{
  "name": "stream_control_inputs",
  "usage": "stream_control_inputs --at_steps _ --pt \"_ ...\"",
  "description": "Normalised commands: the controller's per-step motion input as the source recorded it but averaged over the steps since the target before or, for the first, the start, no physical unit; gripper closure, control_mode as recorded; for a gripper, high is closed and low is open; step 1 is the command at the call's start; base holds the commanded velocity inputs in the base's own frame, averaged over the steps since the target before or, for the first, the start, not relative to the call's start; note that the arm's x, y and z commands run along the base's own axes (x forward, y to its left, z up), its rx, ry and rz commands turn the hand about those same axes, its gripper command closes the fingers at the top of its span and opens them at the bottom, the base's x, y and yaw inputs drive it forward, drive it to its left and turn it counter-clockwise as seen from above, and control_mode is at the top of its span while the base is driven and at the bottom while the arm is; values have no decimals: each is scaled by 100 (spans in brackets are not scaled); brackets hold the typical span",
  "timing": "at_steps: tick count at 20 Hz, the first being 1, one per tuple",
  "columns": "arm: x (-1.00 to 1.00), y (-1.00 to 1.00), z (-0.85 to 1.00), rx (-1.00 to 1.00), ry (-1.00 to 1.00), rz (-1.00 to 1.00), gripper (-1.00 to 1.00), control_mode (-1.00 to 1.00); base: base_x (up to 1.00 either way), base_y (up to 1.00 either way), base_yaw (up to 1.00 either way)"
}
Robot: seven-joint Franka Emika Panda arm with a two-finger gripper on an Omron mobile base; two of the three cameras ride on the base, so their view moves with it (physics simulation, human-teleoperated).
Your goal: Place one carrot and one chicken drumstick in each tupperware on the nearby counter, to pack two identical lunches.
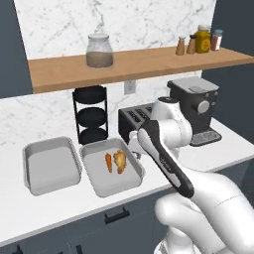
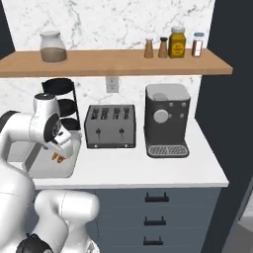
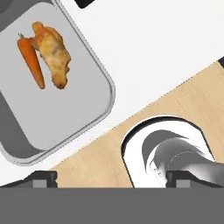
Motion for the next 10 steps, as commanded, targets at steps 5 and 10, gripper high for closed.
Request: stream_control_inputs --at_steps 5,10 --pt "0 0 0 0 0 0 -100 100 -100 -56 -14" --pt "0 0 0 0 0 0 -100 100 -71 -100 -13"
